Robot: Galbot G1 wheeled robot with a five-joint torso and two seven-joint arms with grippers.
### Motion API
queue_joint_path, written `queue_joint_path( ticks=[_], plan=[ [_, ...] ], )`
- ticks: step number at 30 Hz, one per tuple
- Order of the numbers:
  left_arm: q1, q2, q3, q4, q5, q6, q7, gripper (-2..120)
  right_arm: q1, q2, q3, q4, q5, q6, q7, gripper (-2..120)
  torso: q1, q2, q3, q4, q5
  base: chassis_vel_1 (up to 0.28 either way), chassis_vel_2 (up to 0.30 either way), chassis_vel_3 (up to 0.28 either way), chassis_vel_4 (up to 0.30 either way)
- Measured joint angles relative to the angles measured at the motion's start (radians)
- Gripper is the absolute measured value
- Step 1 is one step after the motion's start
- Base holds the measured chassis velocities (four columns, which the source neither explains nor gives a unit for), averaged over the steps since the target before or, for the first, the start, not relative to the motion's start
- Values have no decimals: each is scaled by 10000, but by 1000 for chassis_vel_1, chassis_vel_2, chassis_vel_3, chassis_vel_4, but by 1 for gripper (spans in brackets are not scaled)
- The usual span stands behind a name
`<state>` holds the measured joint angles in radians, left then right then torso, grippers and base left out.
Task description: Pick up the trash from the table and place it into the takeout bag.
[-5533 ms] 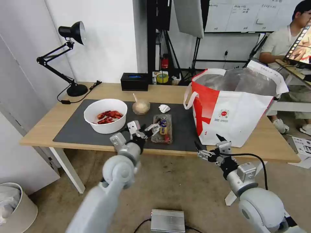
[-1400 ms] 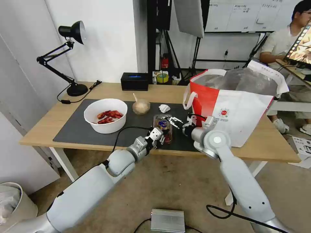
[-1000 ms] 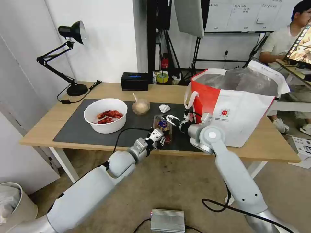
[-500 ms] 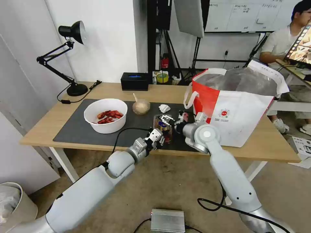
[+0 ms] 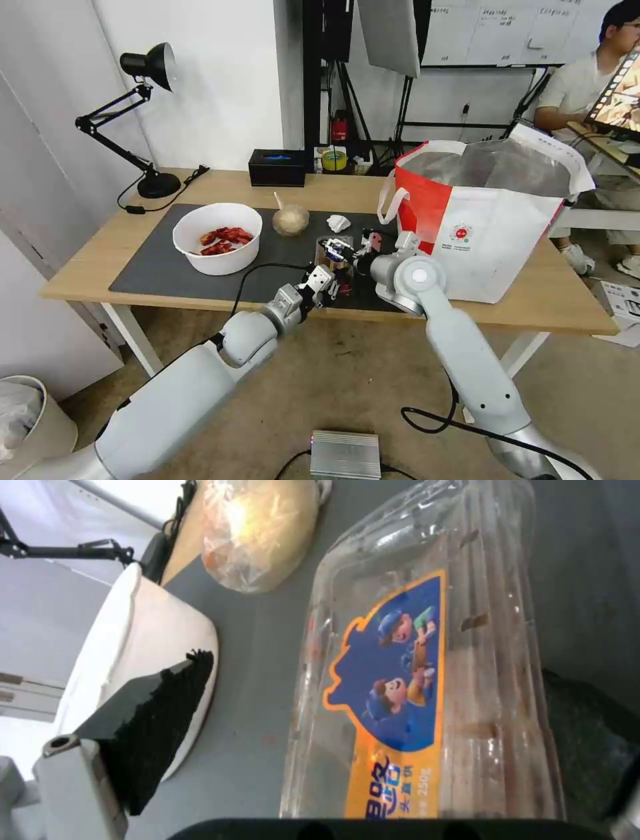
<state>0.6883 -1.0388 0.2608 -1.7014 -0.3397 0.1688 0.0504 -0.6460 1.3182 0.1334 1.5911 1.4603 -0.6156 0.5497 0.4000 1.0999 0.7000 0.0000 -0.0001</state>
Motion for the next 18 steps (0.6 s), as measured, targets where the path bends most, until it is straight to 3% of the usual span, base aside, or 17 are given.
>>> queue_joint_path(
  ticks=[7, 9, 13, 17, 18],
  plan=[
    [0, -38, 23, 9, 0, -9, 0, 0, 32, 20, -45, -74, -6, -67, -3, 94, 0, -1, 0, 0, 0, 0, 0, 0, 0],
    [-5, -57, 34, 18, 0, -18, -1, 0, 16, 6, -72, -74, -6, -119, 66, 83, 0, 0, 0, 0, 0, 0, 0, 0, 0],
    [-9, -65, 43, 26, 0, -23, -2, 0, -41, -22, -98, -25, -1, -252, 285, 75, 0, 0, 0, 0, 0, 0, 0, 0, 0],
    [-9, -74, 65, 29, -1, -21, 0, 0, -120, -45, -86, 76, 25, -384, 583, 55, 0, 0, 0, -1, 1, 0, 0, 0, 0],
    [-9, -74, 65, 29, -1, -21, 0, 0, -120, -45, -86, 76, 25, -384, 583, 55, 0, 0, 0, -1, 1, 0, 0, 0, 0]
  ],
)
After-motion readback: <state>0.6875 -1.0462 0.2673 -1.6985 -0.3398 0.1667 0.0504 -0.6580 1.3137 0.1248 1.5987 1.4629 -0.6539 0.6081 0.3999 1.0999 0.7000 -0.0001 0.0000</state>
